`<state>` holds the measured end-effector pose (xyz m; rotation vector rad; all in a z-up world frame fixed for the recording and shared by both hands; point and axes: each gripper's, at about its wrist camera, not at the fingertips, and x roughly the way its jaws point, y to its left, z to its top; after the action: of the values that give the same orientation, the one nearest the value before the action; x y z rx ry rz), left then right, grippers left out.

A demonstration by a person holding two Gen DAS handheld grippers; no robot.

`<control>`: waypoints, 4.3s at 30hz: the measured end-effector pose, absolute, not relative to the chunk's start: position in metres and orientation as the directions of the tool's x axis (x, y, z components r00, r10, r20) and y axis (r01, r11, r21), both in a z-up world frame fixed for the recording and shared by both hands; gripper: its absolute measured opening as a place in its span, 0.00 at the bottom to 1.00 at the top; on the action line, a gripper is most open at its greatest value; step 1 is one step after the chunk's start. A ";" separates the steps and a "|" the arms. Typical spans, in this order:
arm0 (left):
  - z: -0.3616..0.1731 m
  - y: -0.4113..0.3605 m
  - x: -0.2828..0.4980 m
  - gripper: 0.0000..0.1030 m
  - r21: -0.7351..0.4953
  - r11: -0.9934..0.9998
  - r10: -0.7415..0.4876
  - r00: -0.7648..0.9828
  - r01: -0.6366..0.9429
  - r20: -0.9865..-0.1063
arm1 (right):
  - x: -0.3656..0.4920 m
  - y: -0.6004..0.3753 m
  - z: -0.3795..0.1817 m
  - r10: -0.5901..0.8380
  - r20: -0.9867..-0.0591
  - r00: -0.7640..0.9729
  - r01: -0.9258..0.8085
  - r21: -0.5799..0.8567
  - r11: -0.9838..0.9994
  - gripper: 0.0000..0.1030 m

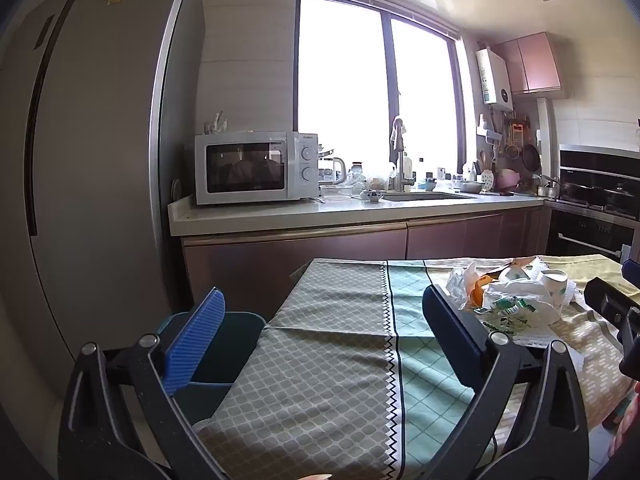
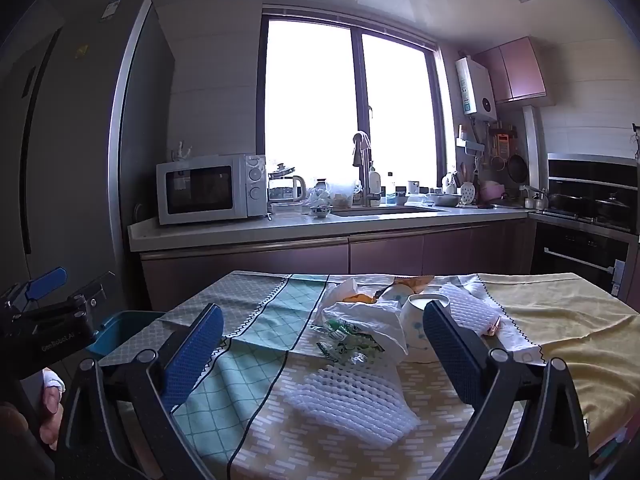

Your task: Collect trash

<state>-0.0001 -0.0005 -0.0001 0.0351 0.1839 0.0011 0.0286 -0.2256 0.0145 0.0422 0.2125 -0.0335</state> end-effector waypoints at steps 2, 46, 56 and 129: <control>0.000 -0.001 0.000 0.95 0.035 0.999 0.006 0.983 0.001 -0.183 | 0.028 -0.226 0.014 -0.030 -0.212 0.977 0.039 0.041 0.998 0.94; -0.002 0.001 -0.001 0.95 0.008 1.000 0.003 0.982 -0.002 -0.189 | 0.031 -0.228 0.012 -0.015 -0.217 0.976 0.030 0.063 0.998 0.94; -0.004 -0.001 0.001 0.95 0.008 1.000 0.006 0.982 -0.004 -0.191 | 0.032 -0.231 0.009 -0.002 -0.224 0.975 0.020 0.075 0.997 0.94; -0.064 -0.131 0.090 0.77 -0.207 0.814 -0.539 0.571 0.544 -0.619 | 0.098 -0.327 -0.038 0.218 -0.521 0.826 -0.029 0.347 0.937 0.70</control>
<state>0.0900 -0.1312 -0.0639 0.0071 0.7241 -0.6349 0.0980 -0.3267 -0.0380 0.3351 0.5876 0.1338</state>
